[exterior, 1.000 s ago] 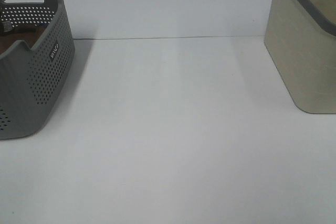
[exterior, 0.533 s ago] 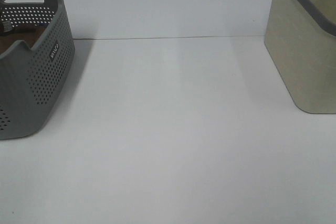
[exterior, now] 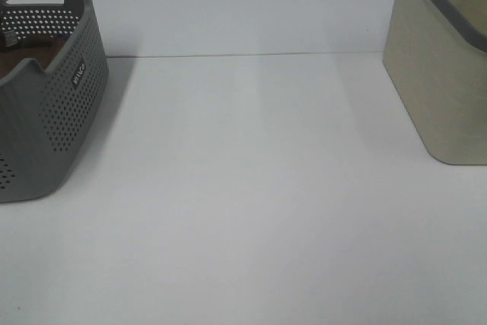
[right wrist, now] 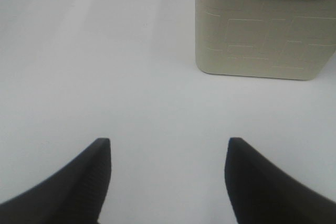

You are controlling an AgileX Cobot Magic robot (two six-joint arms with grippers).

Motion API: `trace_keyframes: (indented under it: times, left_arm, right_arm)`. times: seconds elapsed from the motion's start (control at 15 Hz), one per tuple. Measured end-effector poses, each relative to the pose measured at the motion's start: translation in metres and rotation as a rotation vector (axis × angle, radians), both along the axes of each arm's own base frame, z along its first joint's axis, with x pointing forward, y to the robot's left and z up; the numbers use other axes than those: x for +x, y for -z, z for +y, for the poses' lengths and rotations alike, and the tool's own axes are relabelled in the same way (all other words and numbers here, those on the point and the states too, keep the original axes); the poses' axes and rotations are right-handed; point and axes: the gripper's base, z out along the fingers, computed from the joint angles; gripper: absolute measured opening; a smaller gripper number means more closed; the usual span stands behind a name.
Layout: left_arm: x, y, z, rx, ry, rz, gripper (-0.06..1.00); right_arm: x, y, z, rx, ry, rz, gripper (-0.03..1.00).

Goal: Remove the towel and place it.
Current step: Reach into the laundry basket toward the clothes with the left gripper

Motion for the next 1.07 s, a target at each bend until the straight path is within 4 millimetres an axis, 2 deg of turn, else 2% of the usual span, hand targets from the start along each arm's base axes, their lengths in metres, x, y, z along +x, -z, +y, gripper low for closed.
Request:
trace_keyframes:
  times: [0.67,0.8,1.0,1.07]
  left_arm:
    - [0.0,0.0,0.0,0.0,0.0,0.0,0.56]
    - [0.0,-0.005,0.001,-0.003,-0.008,-0.035,0.52]
    - [0.017,-0.02,0.003,0.016,-0.037,-0.133,0.49]
    - [0.029,-0.026,0.004,0.011,-0.056,-0.162,0.49]
  right_arm:
    - [0.0,0.0,0.0,0.0,0.0,0.0,0.61]
    - [0.0,0.0,0.0,0.0,0.0,0.0,0.61]
    - [0.0,0.0,0.0,0.0,0.0,0.0,0.61]
    - [0.0,0.0,0.0,0.0,0.0,0.0,0.61]
